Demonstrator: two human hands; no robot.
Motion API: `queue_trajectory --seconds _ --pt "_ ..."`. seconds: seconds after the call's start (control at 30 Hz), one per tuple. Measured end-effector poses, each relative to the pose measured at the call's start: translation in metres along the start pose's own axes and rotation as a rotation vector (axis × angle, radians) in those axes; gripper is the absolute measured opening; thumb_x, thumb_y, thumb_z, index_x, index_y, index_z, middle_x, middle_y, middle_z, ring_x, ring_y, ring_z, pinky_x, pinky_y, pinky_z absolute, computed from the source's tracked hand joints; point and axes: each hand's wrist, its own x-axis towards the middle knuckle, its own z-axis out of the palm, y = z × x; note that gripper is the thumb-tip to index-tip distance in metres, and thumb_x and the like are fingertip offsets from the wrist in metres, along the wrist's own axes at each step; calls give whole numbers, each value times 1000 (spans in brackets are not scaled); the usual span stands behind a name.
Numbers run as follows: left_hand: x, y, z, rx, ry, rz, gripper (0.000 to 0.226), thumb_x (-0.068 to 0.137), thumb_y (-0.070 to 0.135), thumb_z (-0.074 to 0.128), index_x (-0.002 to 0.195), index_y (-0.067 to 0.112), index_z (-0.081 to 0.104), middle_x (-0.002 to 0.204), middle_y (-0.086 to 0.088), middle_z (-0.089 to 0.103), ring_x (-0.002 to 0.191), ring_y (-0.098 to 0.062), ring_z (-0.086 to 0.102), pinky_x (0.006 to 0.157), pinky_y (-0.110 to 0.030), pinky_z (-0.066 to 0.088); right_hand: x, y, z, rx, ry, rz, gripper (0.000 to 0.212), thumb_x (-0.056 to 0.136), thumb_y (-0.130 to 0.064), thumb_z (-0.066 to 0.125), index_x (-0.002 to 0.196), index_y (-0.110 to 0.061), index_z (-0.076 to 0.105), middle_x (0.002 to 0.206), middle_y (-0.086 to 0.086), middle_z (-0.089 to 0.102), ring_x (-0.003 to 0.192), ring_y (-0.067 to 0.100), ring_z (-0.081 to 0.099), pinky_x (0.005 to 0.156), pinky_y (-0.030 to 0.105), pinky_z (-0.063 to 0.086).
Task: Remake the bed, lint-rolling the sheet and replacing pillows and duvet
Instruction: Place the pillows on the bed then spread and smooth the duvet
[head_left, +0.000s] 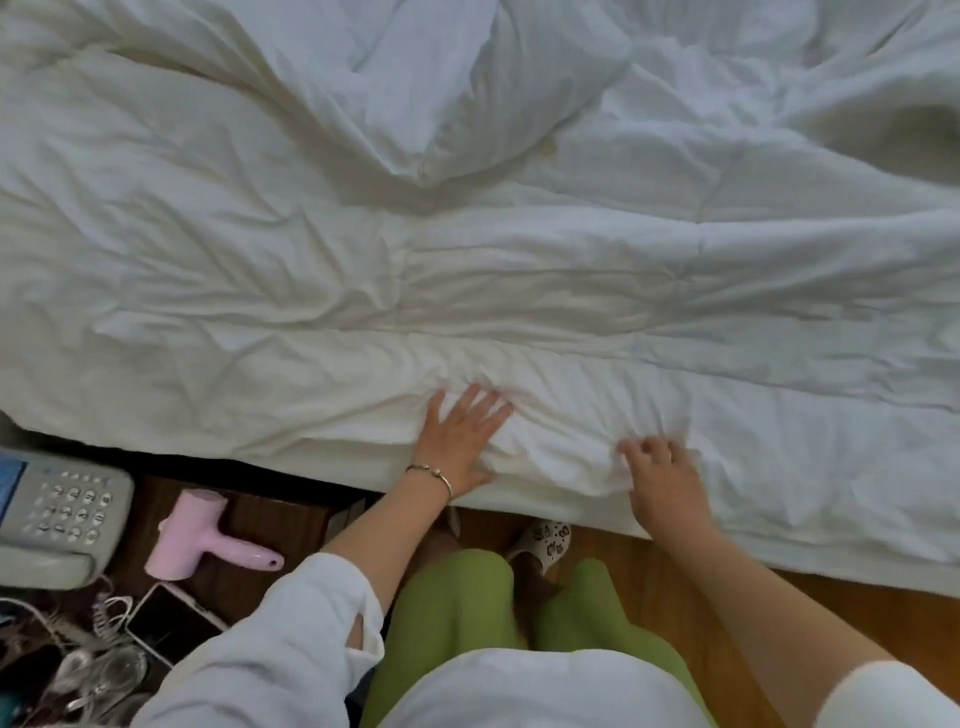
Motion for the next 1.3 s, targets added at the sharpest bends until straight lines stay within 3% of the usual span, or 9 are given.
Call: queue_trajectory --seconds 0.13,0.23,0.3,0.4,0.5,0.73,0.83,1.03,1.3 --pt "17 20 -7 -126 236 -143 45 91 18 57 133 33 50 138 5 49 132 -20 39 110 -45 14 11 38 -19 83 78 -40 29 96 -13 46 124 -13 54 111 7 60 98 28 58 67 33 40" --pt "11 26 -18 -235 190 -141 22 94 20 52 113 23 63 111 0 62 108 -26 56 91 -36 36 7 52 -19 85 -49 -145 65 85 -52 61 136 -21 36 134 5 39 121 29 42 91 39 43" --pt "-9 19 -11 -178 -58 -64 23 97 30 48 116 25 60 117 0 62 109 -26 56 88 -34 41 -6 52 -5 28 -106 -85 84 77 -61 67 141 -27 25 140 7 28 125 35 36 94 44 43" --pt "-46 11 12 6 -371 -54 26 96 43 45 116 35 58 123 5 61 112 -22 57 92 -33 42 -27 52 20 87 -120 -30 50 92 -31 60 137 -23 39 132 9 46 115 33 46 85 39 49" --pt "-45 27 13 141 -294 -58 26 92 30 49 116 35 56 121 6 62 110 -19 58 91 -30 40 -39 67 32 135 -34 -66 33 98 -21 48 131 -23 49 120 4 55 109 27 51 72 33 43" --pt "2 109 -11 -120 -224 -49 62 81 43 56 134 15 38 136 -7 41 122 -26 45 98 -35 40 -60 137 36 328 -199 99 46 99 -34 47 145 -31 39 152 1 32 137 25 31 105 40 36" --pt "25 159 -27 -215 -122 160 61 85 35 55 139 18 35 141 -5 38 127 -26 41 98 -33 37 -82 164 42 516 -273 271 56 99 -30 50 151 -32 29 159 0 21 144 26 23 109 42 36" --pt "61 265 -51 -34 -234 557 68 92 35 51 151 33 17 159 3 18 142 -22 23 113 -39 29 -115 199 59 768 -218 477 64 97 -30 56 153 -30 25 162 1 15 148 25 17 113 46 34" --pt "96 370 -48 67 -262 496 75 91 33 54 152 31 12 160 0 12 145 -23 17 114 -40 27 -104 292 75 663 -148 394 69 95 -23 56 153 -27 19 162 0 8 147 26 12 112 41 32"
